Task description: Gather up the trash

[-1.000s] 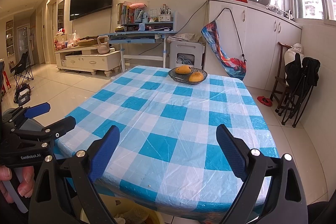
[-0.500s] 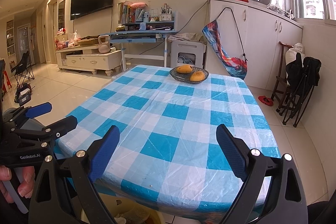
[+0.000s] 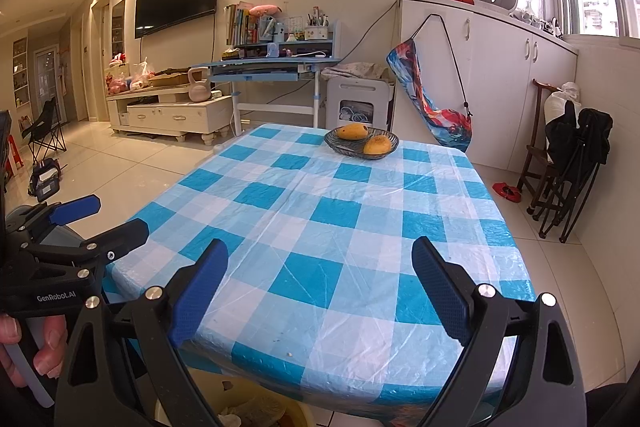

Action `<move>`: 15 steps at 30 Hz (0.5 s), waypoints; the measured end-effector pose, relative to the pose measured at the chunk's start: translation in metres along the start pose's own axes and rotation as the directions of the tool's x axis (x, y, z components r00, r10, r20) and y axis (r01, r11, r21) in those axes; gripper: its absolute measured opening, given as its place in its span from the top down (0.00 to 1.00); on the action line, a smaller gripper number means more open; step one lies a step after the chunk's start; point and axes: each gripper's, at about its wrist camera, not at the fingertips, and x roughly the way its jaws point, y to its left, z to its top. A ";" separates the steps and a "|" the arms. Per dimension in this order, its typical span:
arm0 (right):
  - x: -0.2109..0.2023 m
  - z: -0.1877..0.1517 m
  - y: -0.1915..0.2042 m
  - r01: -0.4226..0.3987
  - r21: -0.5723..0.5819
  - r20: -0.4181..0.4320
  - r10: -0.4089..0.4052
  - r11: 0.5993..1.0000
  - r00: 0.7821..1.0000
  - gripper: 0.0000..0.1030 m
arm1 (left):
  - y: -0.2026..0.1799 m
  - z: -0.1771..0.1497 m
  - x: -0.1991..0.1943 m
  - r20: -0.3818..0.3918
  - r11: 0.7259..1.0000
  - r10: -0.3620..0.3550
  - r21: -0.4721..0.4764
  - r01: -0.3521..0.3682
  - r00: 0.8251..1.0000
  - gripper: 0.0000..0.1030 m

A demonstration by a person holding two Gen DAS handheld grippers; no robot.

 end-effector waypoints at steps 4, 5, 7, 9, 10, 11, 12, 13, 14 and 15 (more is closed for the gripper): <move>0.000 0.000 0.000 0.000 0.000 0.000 0.000 1.000 1.000 0.13 | 0.000 0.000 0.000 0.000 1.000 0.001 0.000 -0.001 1.000 0.07; 0.000 0.000 0.000 0.000 0.000 0.000 0.000 1.000 1.000 0.13 | 0.000 0.000 0.000 0.000 1.000 0.001 0.000 -0.001 1.000 0.07; 0.000 0.000 0.000 0.000 0.000 0.000 0.000 1.000 1.000 0.13 | 0.000 0.000 0.000 0.001 1.000 0.002 0.001 -0.002 1.000 0.07; 0.000 0.000 0.000 0.000 0.000 0.000 0.000 1.000 1.000 0.13 | -0.001 0.000 0.000 0.001 1.000 0.002 0.002 -0.002 1.000 0.07; 0.000 0.000 0.000 0.000 0.000 0.000 0.000 1.000 1.000 0.13 | 0.000 0.000 0.000 0.001 1.000 0.002 0.001 -0.002 1.000 0.07; 0.000 0.000 0.000 0.000 0.000 0.000 0.000 1.000 1.000 0.13 | 0.000 0.000 0.000 0.001 1.000 0.002 0.001 -0.002 1.000 0.07; 0.000 0.000 0.000 0.000 0.000 0.001 0.000 1.000 1.000 0.13 | 0.000 0.000 0.000 0.001 1.000 0.002 0.000 -0.002 1.000 0.07; 0.000 0.000 0.000 0.000 0.000 0.000 0.000 1.000 1.000 0.13 | 0.000 0.000 0.000 0.001 1.000 0.002 0.001 -0.002 1.000 0.07; 0.000 0.000 0.000 0.000 0.000 0.000 0.000 1.000 1.000 0.13 | 0.000 0.000 0.000 0.001 1.000 0.002 0.001 -0.002 1.000 0.07; 0.000 0.000 0.000 0.000 0.000 0.000 0.000 1.000 1.000 0.13 | 0.000 0.000 0.000 0.001 1.000 0.002 0.001 -0.002 1.000 0.07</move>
